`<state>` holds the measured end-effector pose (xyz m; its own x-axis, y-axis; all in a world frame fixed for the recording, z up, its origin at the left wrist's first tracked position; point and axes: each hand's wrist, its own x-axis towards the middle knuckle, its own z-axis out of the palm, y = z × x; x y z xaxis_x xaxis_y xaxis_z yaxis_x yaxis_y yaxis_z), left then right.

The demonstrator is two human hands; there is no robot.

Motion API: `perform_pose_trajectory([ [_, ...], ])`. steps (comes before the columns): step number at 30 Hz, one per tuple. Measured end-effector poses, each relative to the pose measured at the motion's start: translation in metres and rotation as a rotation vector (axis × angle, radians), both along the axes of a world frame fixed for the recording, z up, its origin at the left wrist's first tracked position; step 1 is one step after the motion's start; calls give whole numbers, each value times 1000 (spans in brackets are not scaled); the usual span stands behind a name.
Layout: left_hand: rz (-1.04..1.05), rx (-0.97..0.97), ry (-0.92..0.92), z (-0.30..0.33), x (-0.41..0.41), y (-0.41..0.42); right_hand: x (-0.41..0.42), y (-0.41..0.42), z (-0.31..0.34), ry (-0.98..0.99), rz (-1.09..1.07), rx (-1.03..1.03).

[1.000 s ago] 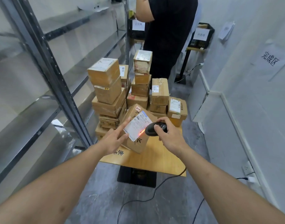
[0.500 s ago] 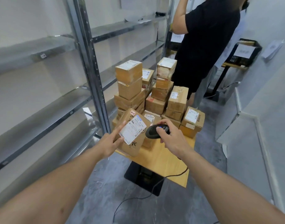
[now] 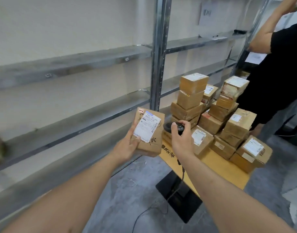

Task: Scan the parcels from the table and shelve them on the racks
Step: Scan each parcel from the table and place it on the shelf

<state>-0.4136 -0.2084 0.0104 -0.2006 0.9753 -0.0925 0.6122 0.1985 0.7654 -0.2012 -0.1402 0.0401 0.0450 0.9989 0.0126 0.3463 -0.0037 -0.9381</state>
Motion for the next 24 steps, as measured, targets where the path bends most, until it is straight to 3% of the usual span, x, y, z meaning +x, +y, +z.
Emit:
perform_pose_trajectory([
  [12,407,4,-37,12,-179,-153,-214,-95,16,-8,251,4],
  [24,594,-34,-12,6,-340,-351,-408,-256,12,-52,488,20],
])
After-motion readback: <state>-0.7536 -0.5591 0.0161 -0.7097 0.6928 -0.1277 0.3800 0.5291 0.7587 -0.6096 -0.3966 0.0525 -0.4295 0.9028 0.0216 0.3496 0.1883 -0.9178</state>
